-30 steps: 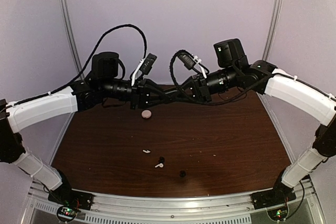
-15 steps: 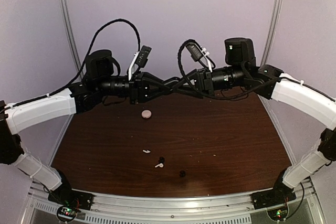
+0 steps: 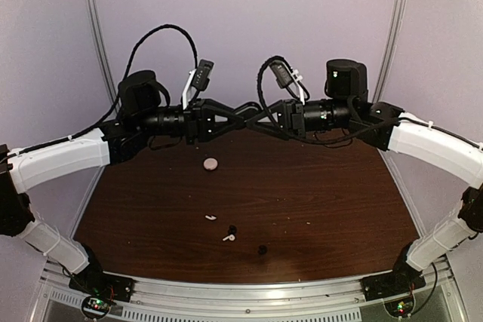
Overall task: Insert the wireless bluetooth earbuds into the charging case
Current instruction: Pass from the left arm to the right
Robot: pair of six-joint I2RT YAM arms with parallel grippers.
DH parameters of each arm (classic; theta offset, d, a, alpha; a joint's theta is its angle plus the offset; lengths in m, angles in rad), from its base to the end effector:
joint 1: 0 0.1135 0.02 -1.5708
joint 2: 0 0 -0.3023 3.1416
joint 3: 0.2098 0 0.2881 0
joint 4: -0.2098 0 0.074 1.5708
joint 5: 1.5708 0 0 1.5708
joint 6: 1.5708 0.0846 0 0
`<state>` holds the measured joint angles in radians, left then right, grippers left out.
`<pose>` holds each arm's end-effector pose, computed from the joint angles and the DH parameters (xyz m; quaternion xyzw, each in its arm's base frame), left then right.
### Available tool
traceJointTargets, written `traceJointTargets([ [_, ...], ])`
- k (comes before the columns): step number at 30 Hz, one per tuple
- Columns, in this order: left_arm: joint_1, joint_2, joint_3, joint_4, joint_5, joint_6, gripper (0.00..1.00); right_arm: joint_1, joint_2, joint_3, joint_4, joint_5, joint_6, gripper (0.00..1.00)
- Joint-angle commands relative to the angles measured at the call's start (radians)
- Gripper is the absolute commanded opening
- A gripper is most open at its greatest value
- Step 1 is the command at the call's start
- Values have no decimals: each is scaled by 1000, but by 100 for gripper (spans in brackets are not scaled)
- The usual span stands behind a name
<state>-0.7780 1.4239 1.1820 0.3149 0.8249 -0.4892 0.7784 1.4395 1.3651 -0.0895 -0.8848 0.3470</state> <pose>0.2376 -0.3213 0.4129 0.3803 0.5750 -0.6172 0.3792 0.2330 0.3217 0.4313 -0.4180 0.6140 0.5880 0.3203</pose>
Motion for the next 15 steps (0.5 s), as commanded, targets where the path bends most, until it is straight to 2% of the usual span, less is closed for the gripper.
traceJointTargets([
  [1,2,0,-7,73,4,-19,0,-5,-30,-9,68,7,26,35],
  [11,2,0,-7,56,4,-3,0,-5,-21,-6,80,-8,37,37],
  [15,2,0,-6,52,3,0,0,-5,-15,-3,80,-13,39,32],
])
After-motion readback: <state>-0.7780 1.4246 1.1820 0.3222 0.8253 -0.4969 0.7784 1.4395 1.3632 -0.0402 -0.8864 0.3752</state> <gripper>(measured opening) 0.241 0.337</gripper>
